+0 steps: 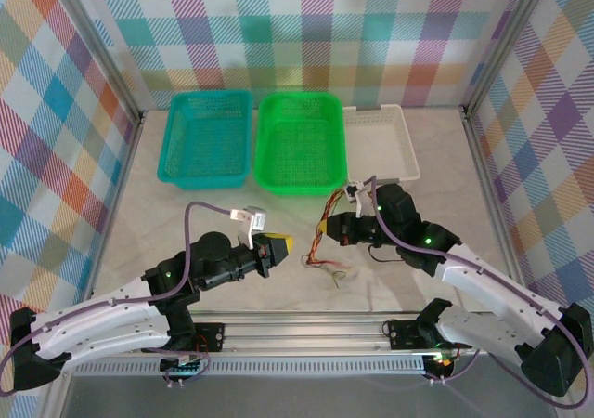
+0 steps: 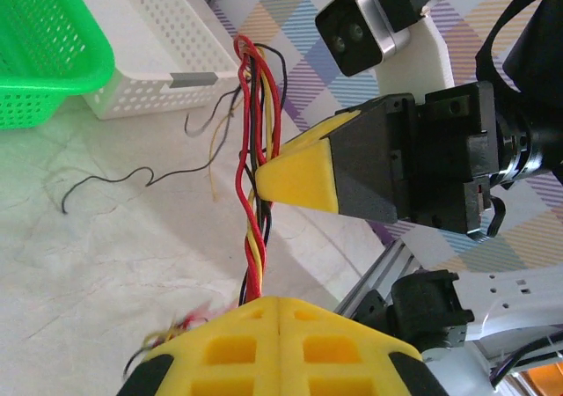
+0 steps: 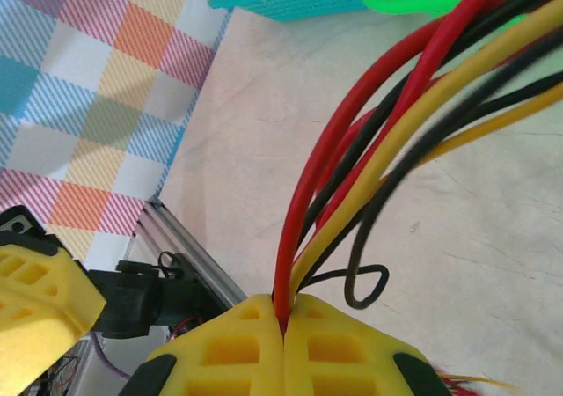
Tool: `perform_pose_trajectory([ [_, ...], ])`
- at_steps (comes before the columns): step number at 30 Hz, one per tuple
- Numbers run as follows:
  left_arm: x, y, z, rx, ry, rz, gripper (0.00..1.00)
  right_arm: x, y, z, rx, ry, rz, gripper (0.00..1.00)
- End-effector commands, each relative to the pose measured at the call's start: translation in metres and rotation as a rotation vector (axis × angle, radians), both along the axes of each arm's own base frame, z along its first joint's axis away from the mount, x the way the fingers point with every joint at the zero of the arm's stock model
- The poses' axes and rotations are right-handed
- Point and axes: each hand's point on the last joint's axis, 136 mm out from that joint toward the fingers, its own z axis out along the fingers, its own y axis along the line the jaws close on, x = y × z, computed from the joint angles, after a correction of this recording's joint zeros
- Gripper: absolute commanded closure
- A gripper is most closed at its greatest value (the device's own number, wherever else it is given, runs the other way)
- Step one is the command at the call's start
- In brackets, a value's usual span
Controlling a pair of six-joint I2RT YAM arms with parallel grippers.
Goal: Untangle the cables
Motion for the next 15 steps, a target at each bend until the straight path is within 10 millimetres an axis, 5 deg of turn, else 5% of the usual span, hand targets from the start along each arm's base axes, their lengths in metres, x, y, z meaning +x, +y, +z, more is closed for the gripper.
perform_pose_trajectory([
  [1,0.003,-0.001,-0.008,-0.005,0.017,0.018,1.00,-0.004,0.008,0.008,0.042,-0.020,0.053,1.00],
  [7,-0.010,-0.026,-0.015,0.000,0.062,-0.110,1.00,-0.005,0.013,0.018,0.100,-0.026,0.066,1.00],
  [15,-0.021,-0.035,-0.017,-0.027,0.056,-0.195,0.57,-0.002,0.008,0.063,0.180,-0.075,0.029,1.00],
])
